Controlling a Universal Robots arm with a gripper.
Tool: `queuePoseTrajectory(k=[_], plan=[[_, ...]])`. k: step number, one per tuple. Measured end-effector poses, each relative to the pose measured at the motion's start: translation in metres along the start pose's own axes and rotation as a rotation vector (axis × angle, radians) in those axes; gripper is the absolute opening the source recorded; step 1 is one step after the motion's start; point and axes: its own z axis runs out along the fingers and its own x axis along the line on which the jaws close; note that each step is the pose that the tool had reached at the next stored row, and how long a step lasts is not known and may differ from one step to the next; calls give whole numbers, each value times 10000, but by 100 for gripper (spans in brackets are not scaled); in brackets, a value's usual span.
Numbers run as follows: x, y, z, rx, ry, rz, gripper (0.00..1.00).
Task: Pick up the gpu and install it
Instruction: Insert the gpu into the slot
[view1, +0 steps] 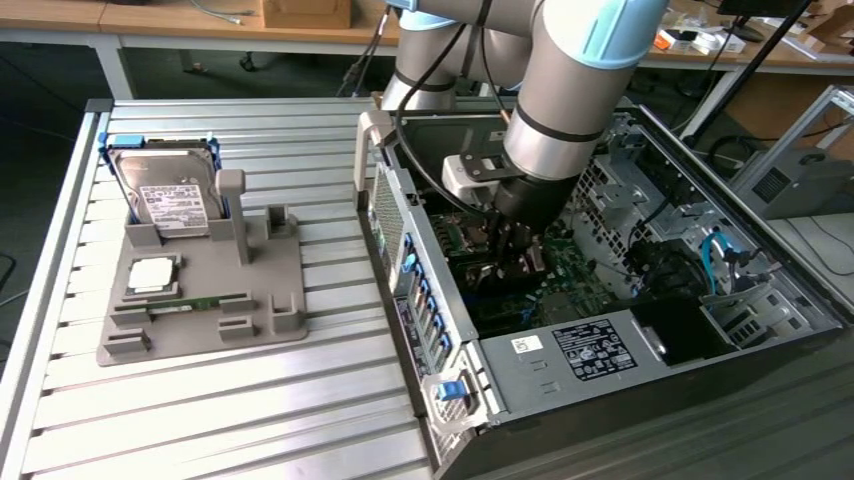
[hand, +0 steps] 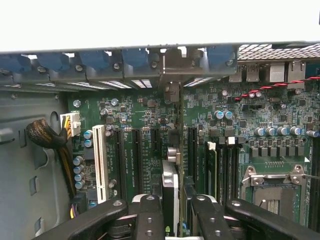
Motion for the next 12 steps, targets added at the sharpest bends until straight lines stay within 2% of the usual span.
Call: queuePoseTrajectory(k=[12], plan=[[-5, -14, 0, -5, 19, -267, 27]])
